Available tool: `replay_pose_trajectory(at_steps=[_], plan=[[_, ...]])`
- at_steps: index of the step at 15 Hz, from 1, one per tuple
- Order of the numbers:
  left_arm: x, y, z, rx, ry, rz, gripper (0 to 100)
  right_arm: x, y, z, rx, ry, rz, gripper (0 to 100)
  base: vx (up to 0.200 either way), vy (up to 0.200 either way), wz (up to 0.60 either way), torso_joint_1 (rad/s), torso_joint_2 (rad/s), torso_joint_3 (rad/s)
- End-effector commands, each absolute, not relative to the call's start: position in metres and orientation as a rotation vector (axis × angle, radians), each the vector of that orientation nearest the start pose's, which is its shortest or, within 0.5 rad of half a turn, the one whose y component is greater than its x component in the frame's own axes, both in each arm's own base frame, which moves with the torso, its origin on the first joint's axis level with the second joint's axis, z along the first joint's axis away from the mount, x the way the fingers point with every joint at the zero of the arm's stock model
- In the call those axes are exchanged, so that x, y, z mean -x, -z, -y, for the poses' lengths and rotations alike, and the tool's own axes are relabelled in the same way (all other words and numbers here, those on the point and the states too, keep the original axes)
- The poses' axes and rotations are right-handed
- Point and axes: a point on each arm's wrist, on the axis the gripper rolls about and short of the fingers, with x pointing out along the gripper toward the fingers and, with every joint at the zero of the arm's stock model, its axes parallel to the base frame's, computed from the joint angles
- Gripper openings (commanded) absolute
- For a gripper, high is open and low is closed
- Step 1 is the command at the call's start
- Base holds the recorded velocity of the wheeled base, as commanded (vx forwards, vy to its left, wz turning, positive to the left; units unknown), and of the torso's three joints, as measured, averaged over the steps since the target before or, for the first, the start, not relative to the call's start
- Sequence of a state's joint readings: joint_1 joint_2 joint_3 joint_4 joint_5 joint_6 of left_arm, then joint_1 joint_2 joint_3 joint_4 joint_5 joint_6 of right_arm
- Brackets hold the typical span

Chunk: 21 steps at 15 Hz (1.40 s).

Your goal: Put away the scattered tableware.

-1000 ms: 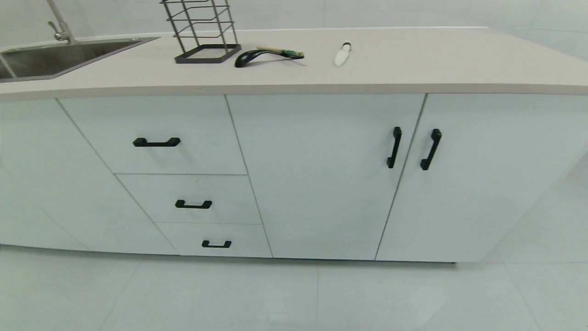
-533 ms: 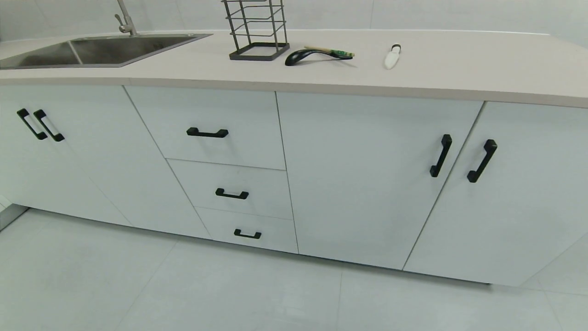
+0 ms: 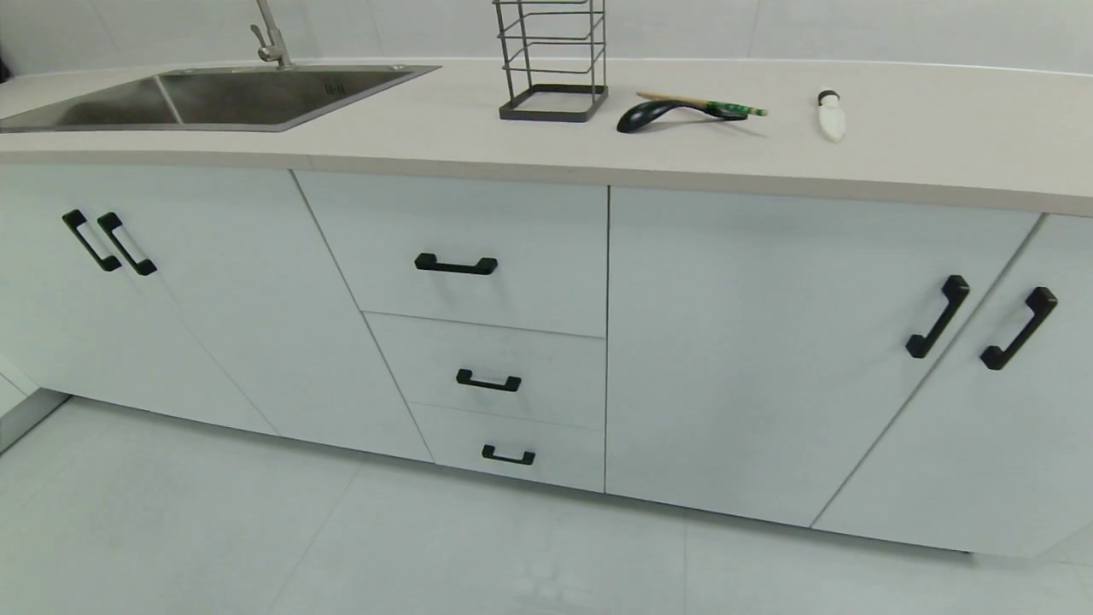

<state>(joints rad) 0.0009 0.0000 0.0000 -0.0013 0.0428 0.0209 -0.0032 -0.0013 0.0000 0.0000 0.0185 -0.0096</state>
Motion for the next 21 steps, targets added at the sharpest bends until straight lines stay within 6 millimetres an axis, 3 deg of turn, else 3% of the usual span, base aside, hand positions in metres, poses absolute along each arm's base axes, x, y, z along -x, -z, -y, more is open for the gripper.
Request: replay_pose_trajectory(at_steps=[1, 15, 17, 18, 21], plan=[[0.023, -0.076, -0.001, -0.02, -0.045, 0.003, 100, 0.023, -0.075, 0.0, 0.009, -0.015, 0.0, 0, 0.2, 0.0, 0.0, 0.002, 0.01, 0.007], [0.023, -0.076, -0.001, 0.04, -0.034, 0.01, 100, 0.023, -0.075, 0.0, 0.009, -0.015, 0.0, 0, 0.014, 0.0, 0.0, 0.0, 0.0, 0.001], [0.032, -0.12, 0.003, -0.037, 0.125, 0.26, 100, 0.023, -0.075, 0.0, 0.009, -0.015, 0.0, 0, 0.0, 0.0, 0.0, 0.0, 0.0, 0.0], [0.032, -0.131, 0.004, -0.09, 0.154, 0.261, 100, 0.023, -0.075, 0.0, 0.009, -0.015, 0.0, 0, 0.0, 0.0, 0.0, 0.0, 0.0, 0.0], [0.024, -0.135, 0.004, -0.258, 0.246, 0.164, 100, 0.023, -0.075, 0.0, 0.009, -0.015, 0.0, 0, 0.0, 0.0, 0.0, 0.0, 0.0, 0.0]])
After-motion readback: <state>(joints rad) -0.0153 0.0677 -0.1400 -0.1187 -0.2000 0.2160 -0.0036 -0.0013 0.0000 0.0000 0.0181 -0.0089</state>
